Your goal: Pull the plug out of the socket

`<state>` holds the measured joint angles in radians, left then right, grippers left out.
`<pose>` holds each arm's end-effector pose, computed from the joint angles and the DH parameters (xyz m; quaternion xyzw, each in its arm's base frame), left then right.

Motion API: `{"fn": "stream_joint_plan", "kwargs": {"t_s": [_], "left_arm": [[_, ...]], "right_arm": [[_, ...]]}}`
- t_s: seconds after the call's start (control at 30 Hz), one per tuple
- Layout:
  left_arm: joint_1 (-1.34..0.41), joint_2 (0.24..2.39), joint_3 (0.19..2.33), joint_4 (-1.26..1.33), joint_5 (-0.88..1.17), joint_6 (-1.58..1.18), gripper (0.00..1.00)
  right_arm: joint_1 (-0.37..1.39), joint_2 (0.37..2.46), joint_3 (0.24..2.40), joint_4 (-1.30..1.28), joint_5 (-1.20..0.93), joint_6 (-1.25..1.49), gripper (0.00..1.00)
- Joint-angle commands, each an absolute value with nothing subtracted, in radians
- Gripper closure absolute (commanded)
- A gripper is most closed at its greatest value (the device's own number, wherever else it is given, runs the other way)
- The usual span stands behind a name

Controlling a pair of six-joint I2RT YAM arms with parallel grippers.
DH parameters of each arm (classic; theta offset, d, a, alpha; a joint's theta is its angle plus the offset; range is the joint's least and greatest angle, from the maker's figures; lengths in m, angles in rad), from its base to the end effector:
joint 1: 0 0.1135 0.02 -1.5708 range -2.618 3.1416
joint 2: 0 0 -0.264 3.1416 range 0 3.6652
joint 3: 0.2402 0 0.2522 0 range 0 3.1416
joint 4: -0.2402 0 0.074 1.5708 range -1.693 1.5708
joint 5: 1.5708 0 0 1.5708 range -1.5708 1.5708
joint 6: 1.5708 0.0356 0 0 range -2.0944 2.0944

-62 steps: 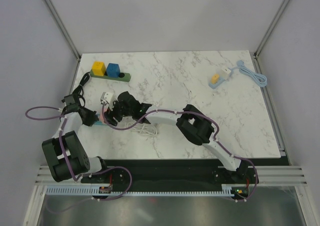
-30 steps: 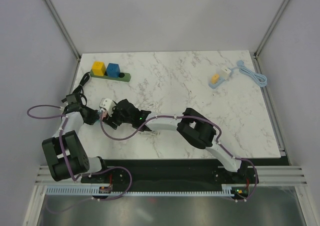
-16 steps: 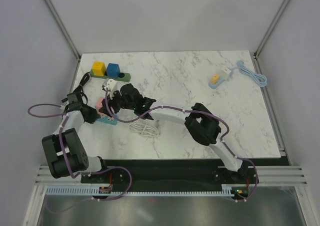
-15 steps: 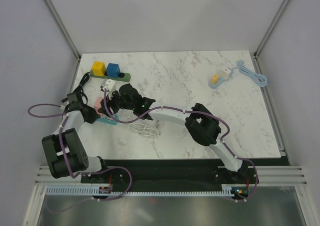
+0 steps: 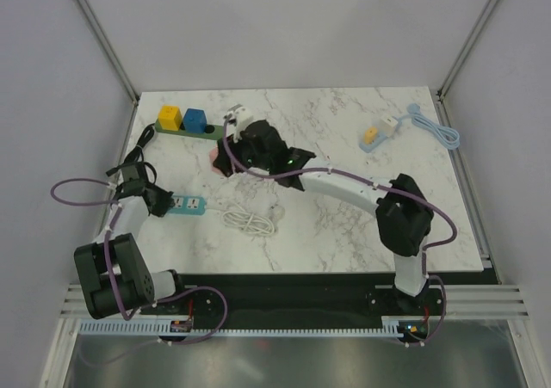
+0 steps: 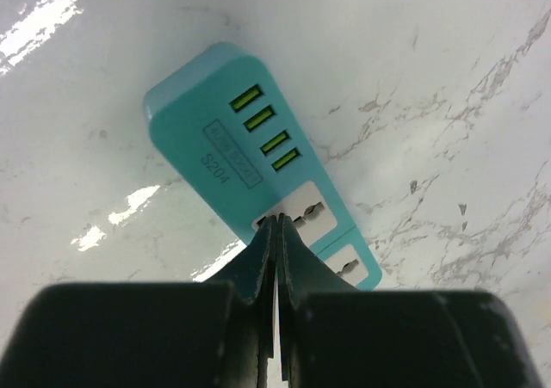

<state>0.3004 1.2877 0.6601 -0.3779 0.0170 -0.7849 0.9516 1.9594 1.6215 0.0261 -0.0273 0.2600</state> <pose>0.2280 0.0700 0.1792 -0.4939 0.8236 -0.0748 0.2688 0.2751 0.3876 0.2996 -0.2815 0.7577 0.3443 0.4776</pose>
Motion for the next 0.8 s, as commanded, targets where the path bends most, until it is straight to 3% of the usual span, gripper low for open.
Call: {"fn": "stream_joint_plan", "kwargs": {"t_s": [0.0,0.33,0.77], "left_arm": [[0.267,1.234,0.650,-0.414,0.028,-0.723,0.98],[0.178,1.082,0.670,-0.330,0.227,-0.624,0.96],[0.037,0.997,0.670,-0.149,0.561,-0.606,0.83]], "right_arm": [[0.856,1.821,1.540,-0.181,-0.035,0.469,1.00],[0.818,1.692,1.468,-0.893,0.060,0.419,1.00],[0.815,1.900,1.597,-1.225,0.086,0.437,1.00]]}}
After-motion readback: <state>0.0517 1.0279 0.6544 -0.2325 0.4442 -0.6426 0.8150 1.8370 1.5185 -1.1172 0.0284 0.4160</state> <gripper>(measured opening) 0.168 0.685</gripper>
